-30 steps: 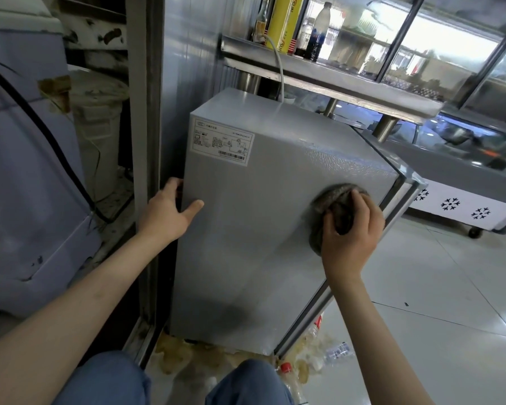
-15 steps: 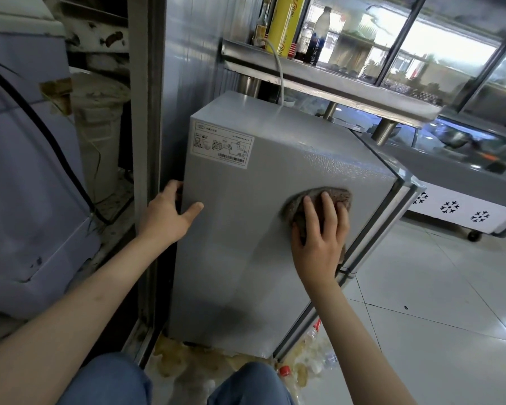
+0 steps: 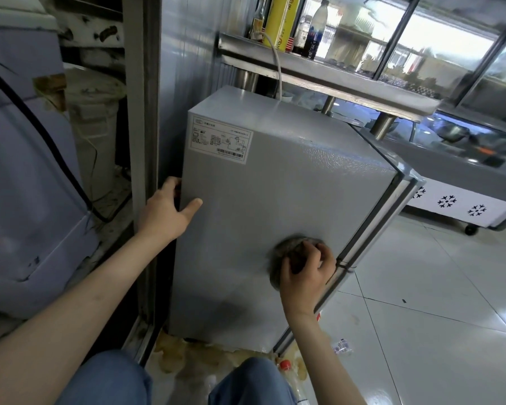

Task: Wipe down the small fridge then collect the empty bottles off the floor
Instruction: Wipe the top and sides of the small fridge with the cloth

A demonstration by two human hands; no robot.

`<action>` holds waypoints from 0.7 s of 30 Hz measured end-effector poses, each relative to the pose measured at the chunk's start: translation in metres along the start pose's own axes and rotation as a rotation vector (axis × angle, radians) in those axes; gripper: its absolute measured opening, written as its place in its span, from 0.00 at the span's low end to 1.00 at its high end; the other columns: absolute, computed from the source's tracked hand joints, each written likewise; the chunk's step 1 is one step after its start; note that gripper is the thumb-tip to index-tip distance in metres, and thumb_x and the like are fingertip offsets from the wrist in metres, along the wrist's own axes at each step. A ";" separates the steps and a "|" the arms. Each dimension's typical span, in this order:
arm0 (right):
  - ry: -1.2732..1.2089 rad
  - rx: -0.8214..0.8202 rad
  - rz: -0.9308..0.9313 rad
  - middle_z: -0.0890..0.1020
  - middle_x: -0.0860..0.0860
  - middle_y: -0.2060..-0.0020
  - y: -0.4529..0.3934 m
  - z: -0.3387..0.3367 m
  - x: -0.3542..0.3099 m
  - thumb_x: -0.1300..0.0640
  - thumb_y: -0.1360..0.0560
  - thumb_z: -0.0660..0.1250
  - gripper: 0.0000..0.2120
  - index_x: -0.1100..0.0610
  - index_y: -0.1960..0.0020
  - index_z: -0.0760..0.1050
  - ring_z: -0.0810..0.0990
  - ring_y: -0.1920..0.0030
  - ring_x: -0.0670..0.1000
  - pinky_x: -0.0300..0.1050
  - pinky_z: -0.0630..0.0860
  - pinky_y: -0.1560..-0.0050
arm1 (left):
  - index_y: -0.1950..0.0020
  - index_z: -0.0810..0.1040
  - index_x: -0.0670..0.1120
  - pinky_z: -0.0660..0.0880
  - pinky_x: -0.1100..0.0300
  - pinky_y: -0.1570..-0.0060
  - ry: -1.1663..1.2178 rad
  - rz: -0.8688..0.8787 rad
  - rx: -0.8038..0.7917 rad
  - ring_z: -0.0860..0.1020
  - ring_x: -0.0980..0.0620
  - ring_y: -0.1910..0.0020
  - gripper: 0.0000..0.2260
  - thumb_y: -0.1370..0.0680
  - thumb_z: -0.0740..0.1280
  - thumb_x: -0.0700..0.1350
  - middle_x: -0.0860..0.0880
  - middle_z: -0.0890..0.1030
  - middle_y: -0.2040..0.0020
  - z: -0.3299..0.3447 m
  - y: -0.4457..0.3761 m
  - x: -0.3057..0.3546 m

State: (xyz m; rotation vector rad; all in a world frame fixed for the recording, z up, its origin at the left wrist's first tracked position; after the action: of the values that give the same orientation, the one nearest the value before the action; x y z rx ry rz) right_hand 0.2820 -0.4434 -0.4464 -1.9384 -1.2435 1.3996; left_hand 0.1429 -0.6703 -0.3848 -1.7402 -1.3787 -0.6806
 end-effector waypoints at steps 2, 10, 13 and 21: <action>-0.043 -0.011 0.050 0.72 0.62 0.45 0.000 0.001 0.001 0.68 0.38 0.74 0.21 0.65 0.46 0.74 0.68 0.44 0.56 0.40 0.66 0.41 | 0.34 0.68 0.47 0.73 0.51 0.52 0.003 -0.002 -0.003 0.78 0.40 0.47 0.23 0.26 0.68 0.55 0.44 0.77 0.38 0.000 0.000 0.000; -0.210 0.185 0.561 0.71 0.62 0.47 0.004 -0.002 -0.007 0.65 0.35 0.74 0.19 0.64 0.46 0.73 0.71 0.44 0.60 0.45 0.70 0.41 | 0.35 0.68 0.48 0.74 0.51 0.51 -0.009 -0.002 0.004 0.78 0.39 0.48 0.23 0.26 0.68 0.55 0.45 0.78 0.39 0.000 -0.001 -0.001; -0.190 0.119 0.579 0.72 0.59 0.48 0.008 0.001 -0.013 0.64 0.35 0.75 0.18 0.63 0.48 0.74 0.72 0.47 0.57 0.43 0.69 0.43 | 0.35 0.68 0.48 0.75 0.49 0.51 0.000 -0.006 0.010 0.78 0.39 0.48 0.23 0.26 0.68 0.55 0.44 0.78 0.39 0.000 -0.001 -0.002; -0.312 0.258 0.822 0.77 0.56 0.56 0.008 0.003 -0.006 0.60 0.38 0.76 0.16 0.56 0.55 0.72 0.77 0.54 0.56 0.48 0.75 0.53 | 0.38 0.69 0.49 0.77 0.46 0.51 0.023 -0.006 0.003 0.79 0.39 0.50 0.21 0.27 0.69 0.55 0.45 0.79 0.43 -0.001 -0.001 -0.001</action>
State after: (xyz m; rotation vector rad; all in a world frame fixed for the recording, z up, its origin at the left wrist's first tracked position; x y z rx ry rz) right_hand 0.2822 -0.4531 -0.4504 -2.1864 -0.2966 2.1874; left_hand 0.1413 -0.6717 -0.3845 -1.7221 -1.3690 -0.6994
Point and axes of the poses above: each hand's wrist, its own y-axis away from the middle knuckle, its own z-axis out of the palm, x = y × z, the point moved 1 cm from there along -y, towards the middle knuckle
